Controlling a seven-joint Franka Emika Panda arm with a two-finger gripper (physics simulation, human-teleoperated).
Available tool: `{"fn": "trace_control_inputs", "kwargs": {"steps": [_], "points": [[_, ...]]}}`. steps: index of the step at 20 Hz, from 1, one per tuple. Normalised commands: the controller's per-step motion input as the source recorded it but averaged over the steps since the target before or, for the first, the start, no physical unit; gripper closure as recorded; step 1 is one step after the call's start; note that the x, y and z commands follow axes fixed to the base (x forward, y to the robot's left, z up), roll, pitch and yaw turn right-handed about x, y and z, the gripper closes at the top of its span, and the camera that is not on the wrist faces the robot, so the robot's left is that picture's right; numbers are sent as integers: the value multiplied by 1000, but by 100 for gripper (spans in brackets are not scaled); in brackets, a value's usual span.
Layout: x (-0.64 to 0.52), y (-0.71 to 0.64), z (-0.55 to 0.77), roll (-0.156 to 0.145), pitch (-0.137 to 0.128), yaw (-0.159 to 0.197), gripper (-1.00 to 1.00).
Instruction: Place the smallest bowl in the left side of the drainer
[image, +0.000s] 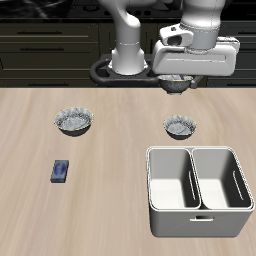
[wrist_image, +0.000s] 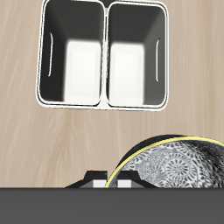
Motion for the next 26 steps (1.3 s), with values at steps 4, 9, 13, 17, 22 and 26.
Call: {"fn": "trace_control_inputs", "kwargs": {"steps": [4, 9, 13, 17, 22, 26], "points": [[231, 198, 87, -7, 2, -13, 100], [220, 198, 69, 3, 5, 1, 100], [215, 148, 79, -5, 2, -21, 100], [189, 125, 43, 6, -10, 0, 100], [181, 135, -18, 2, 18, -26, 100], [124, 205, -78, 23, 14, -3, 100]]}}
